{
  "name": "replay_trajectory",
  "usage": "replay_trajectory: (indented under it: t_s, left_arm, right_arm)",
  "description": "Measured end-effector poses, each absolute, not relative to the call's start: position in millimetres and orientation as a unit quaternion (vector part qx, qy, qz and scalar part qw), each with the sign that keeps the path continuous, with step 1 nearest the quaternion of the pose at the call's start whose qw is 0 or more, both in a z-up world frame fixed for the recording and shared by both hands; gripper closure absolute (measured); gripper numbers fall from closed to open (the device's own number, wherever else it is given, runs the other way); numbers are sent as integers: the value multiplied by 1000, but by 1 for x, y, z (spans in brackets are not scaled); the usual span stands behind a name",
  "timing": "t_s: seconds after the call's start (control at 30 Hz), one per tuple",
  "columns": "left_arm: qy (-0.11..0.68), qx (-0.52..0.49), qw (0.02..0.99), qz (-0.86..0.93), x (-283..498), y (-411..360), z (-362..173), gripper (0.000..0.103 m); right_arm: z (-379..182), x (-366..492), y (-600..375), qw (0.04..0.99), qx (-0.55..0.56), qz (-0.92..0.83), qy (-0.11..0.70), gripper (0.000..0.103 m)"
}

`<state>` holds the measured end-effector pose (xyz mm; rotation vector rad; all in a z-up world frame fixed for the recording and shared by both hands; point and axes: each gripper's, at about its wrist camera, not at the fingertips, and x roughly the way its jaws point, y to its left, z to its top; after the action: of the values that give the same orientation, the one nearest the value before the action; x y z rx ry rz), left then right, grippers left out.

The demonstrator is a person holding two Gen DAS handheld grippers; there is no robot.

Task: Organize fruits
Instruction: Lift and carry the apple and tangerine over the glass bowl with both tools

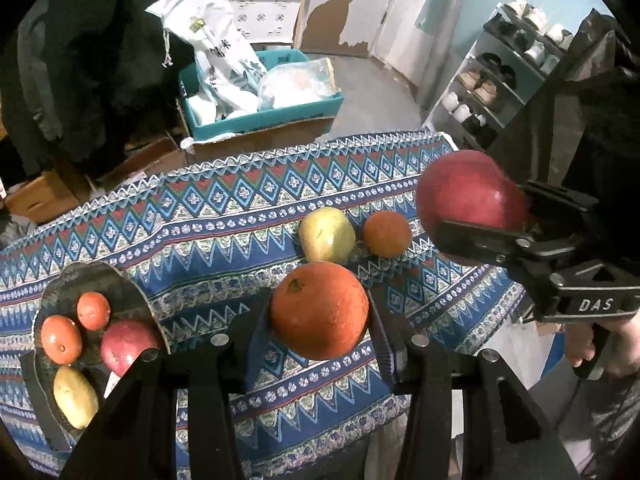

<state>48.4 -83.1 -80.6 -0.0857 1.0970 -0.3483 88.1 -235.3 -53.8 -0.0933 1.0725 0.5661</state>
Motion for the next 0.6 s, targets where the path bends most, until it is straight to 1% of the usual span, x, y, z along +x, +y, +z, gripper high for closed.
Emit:
replay_trajectory:
  t_s: [0.37, 0.6]
  left_arm:
    - [490, -40, 857, -155, 32, -52, -57, 56]
    - [491, -59, 857, -145, 26, -26, -58, 56]
  right_arm:
    - [-41, 81, -187, 814, -66, 301, 493, 28]
    - [-41, 81, -157, 805, -72, 319, 496, 28]
